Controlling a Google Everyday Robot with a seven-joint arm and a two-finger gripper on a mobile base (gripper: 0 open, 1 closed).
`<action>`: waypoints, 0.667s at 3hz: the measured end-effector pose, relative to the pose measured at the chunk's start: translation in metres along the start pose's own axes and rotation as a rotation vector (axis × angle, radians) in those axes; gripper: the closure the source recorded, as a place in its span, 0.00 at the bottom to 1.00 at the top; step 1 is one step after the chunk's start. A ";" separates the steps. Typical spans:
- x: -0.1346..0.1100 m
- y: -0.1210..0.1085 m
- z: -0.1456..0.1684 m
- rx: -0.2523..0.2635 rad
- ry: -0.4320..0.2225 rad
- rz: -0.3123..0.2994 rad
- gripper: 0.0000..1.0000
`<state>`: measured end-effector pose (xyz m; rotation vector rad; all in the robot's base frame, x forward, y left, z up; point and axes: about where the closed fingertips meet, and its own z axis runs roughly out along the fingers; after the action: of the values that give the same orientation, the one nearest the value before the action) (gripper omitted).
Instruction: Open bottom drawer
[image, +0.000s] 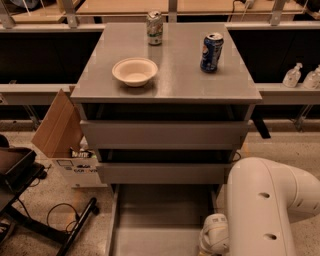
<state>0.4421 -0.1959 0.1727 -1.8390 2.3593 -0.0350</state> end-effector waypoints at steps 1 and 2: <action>0.001 -0.003 -0.005 -0.004 -0.014 -0.008 0.72; 0.011 -0.011 -0.046 -0.003 -0.008 -0.064 0.96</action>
Offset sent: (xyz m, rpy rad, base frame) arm 0.0341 -0.0461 0.1643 -0.0391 -0.0868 0.1613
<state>0.4438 -0.2123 0.2182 -1.9124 2.2957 -0.0305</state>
